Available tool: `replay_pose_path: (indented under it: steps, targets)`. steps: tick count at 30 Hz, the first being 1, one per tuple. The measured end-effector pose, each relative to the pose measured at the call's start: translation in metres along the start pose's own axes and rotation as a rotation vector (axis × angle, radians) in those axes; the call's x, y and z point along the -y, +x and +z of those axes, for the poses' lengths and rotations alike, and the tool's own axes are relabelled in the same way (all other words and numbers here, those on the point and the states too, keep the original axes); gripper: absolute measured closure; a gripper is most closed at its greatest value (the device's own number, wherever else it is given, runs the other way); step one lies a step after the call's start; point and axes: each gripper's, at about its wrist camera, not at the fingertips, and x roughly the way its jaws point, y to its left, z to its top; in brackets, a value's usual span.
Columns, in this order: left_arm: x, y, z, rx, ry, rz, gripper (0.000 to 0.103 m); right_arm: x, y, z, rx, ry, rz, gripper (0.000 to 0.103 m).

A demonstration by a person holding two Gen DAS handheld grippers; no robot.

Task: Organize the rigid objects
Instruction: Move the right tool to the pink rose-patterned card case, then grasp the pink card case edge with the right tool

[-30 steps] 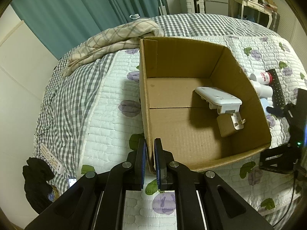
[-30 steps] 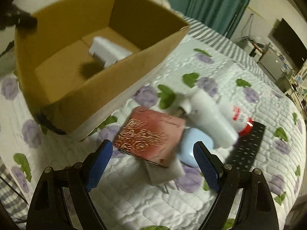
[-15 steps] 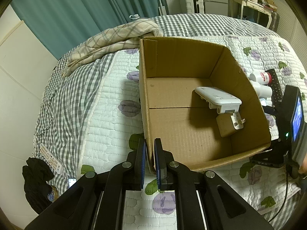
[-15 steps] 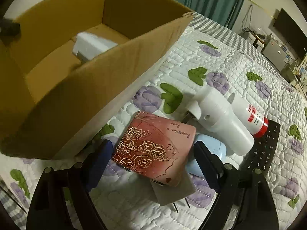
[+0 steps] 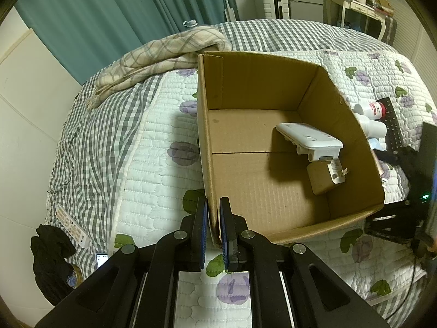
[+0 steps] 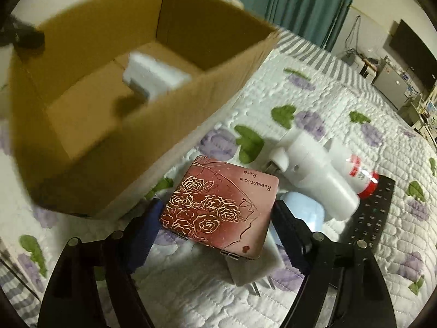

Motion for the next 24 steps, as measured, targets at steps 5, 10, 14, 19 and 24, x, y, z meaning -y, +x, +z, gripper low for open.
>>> replay_pose_path:
  steps: [5,10,14,19,24]
  targets:
    - [0.000,-0.001,0.000,0.000,0.002,0.001,0.095,0.016,-0.020,0.002,0.044,0.087,0.012,0.024]
    - [0.000,-0.001,0.000,-0.001,0.004,0.002,0.095,0.025,-0.044,0.007,0.094,0.117,0.010,0.025]
    - [0.000,-0.001,0.000,-0.001,0.003,0.005,0.095,0.029,-0.072,0.020,0.155,0.106,-0.016,0.026]
    - [0.000,0.000,0.000,-0.001,0.004,0.005,0.095,0.027,-0.109,0.054,0.256,0.077,0.019,0.079]
    - [0.000,-0.001,0.000,0.000,0.007,0.005,0.095,0.015,-0.101,0.084,0.209,0.071,0.062,0.102]
